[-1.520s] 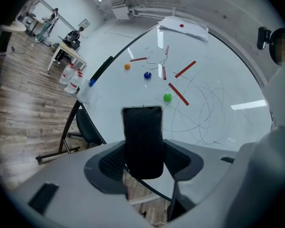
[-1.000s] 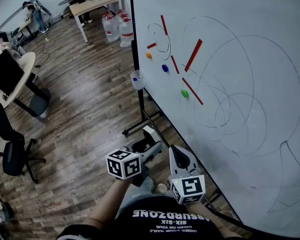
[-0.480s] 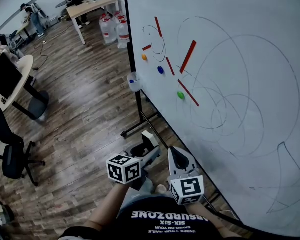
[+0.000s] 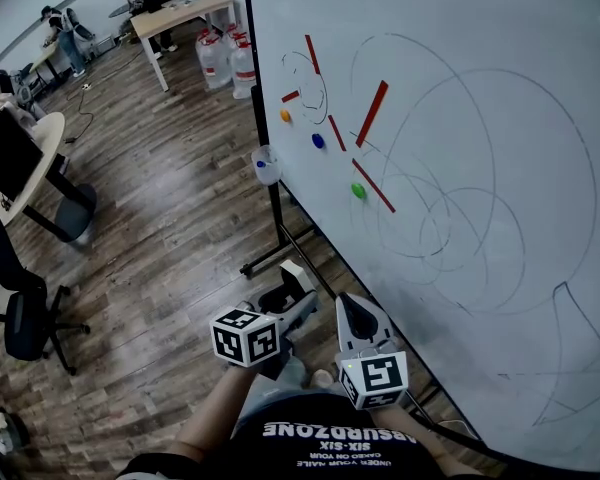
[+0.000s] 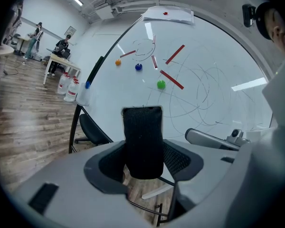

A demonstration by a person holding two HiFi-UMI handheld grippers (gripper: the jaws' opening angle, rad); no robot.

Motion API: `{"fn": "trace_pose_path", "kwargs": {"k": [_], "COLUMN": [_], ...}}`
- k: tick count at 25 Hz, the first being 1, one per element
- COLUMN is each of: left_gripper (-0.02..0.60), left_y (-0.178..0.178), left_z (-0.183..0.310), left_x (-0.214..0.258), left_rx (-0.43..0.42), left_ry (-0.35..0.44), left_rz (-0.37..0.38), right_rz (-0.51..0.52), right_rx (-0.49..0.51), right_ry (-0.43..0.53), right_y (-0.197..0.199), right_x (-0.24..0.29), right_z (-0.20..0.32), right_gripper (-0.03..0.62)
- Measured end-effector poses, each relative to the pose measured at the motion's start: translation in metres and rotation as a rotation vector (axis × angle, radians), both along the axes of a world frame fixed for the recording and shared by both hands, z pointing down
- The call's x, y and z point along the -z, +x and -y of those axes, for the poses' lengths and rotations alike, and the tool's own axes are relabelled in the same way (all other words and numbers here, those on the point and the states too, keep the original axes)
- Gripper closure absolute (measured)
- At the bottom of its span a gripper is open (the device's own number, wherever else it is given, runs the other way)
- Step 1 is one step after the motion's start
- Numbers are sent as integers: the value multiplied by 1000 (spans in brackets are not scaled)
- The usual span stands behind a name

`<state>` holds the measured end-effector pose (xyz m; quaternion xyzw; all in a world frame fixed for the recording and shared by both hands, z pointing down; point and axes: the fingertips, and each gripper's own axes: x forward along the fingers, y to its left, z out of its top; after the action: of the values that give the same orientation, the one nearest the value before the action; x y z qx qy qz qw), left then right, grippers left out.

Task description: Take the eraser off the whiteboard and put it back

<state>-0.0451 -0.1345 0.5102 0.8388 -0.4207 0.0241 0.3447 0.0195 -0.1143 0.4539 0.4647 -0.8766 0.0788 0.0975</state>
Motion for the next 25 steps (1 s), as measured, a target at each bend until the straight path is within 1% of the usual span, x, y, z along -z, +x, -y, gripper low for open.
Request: {"fn": "trace_pose_path", "kwargs": {"k": [8, 22, 25], "left_gripper": [342, 342, 342], "left_y": [5, 21, 26], "left_z": [13, 37, 41], "left_x": [12, 28, 28], "left_rx": [-25, -95, -113], "left_ry": [41, 129, 148], "left_rz": [20, 110, 143], "right_rz": [0, -7, -11], "right_rx": [-23, -99, -116], "right_ry": [4, 5, 5], "right_y": [5, 24, 28], "right_x": [1, 2, 3], "right_z": [1, 4, 4], "right_gripper": [597, 596, 595]}}
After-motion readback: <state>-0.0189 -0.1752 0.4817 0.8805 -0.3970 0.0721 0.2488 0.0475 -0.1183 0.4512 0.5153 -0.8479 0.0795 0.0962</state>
